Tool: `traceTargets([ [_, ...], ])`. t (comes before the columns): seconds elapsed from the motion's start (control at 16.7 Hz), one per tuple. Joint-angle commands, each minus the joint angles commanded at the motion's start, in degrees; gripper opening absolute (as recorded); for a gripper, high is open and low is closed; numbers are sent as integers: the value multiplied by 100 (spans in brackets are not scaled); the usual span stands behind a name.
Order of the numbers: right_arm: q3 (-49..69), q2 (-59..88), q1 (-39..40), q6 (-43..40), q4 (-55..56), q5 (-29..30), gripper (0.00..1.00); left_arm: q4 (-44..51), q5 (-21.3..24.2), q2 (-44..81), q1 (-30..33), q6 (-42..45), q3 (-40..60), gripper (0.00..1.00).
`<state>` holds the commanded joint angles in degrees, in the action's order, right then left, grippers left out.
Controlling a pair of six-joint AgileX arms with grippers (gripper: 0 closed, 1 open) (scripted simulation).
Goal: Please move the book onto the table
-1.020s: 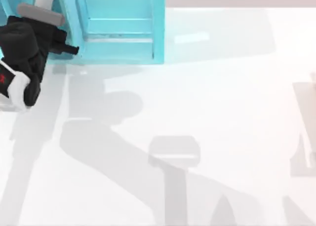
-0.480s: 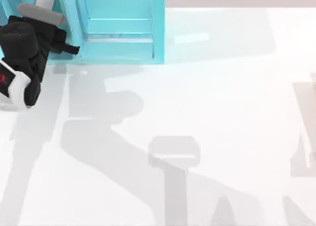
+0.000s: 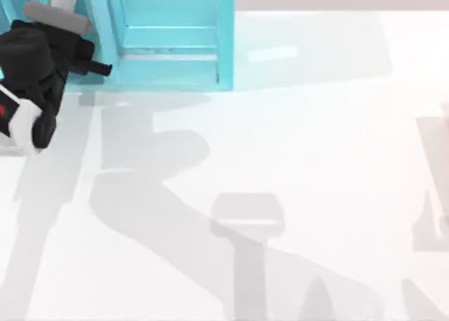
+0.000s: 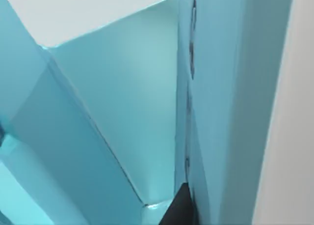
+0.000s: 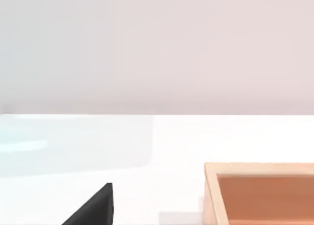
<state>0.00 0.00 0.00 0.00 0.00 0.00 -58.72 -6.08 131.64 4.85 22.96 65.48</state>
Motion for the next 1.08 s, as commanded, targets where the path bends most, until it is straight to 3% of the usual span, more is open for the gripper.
traceTargets([
  [0.24, 0, 0, 0, 0, 0, 0, 100, 683, -34, -1104, 58, -3, -444, 0],
  [0.84, 0, 0, 0, 0, 0, 0, 100, 3390, -267, -5712, 182, -31, -2218, 0],
  [1.08, 0, 0, 0, 0, 0, 0, 100, 4023, -331, -6654, 210, -32, -2615, 0],
])
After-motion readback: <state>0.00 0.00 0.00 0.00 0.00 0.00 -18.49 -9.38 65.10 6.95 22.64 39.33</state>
